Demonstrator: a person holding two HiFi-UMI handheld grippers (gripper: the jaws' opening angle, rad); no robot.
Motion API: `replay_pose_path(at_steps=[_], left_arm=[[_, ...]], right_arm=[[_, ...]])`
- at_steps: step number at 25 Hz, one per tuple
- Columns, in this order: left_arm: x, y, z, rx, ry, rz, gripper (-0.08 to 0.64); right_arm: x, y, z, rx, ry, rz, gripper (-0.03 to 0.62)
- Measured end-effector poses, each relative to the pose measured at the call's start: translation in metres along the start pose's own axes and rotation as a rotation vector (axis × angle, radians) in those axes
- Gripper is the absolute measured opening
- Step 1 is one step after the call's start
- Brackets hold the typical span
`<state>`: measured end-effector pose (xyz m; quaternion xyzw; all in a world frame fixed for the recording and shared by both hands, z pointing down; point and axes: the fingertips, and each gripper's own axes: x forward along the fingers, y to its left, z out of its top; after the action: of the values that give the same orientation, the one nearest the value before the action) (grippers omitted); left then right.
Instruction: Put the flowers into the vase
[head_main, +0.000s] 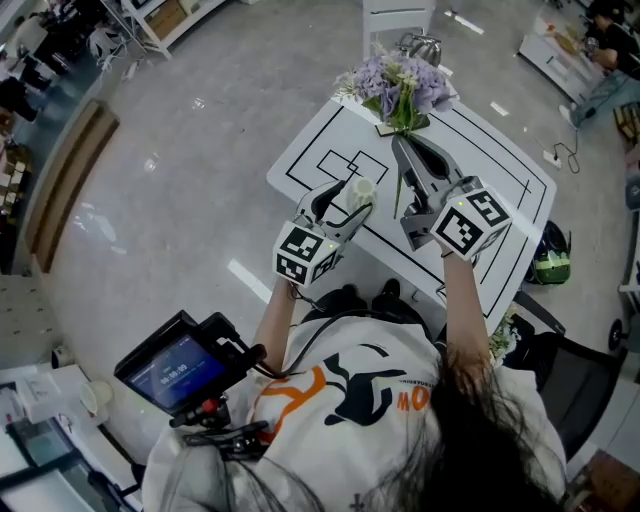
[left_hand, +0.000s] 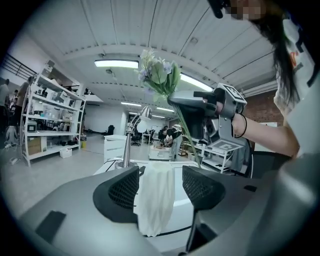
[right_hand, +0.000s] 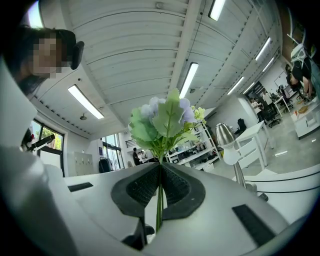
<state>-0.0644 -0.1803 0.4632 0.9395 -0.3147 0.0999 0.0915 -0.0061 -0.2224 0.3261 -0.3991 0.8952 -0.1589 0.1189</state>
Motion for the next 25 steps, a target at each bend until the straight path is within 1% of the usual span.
replay_pose_path(at_steps=[4, 9, 13, 16, 22, 25], left_arm=[[0.011, 0.004, -0.007, -0.02, 0.013, -0.01, 0.264], [0.022, 0.011, -0.012, -0.001, 0.039, 0.0, 0.262], [0.024, 0.005, -0.018, 0.015, 0.055, -0.007, 0.262], [0.026, 0.002, -0.021, 0.035, 0.062, -0.008, 0.258], [0.027, 0.004, -0.018, 0.038, 0.058, -0.015, 0.256], [0.027, 0.006, -0.02, 0.033, 0.057, -0.012, 0.256]], right_arm=[[0.015, 0.006, 0.012, -0.022, -0.039, 0.047, 0.02], [0.034, 0.013, 0.028, -0.044, -0.085, 0.064, 0.02], [0.038, 0.022, 0.032, -0.056, -0.11, 0.086, 0.02], [0.039, 0.023, 0.034, -0.073, -0.146, 0.083, 0.021], [0.042, 0.027, 0.027, -0.128, -0.208, 0.106, 0.02], [0.044, 0.024, 0.009, -0.134, -0.193, 0.111, 0.021]])
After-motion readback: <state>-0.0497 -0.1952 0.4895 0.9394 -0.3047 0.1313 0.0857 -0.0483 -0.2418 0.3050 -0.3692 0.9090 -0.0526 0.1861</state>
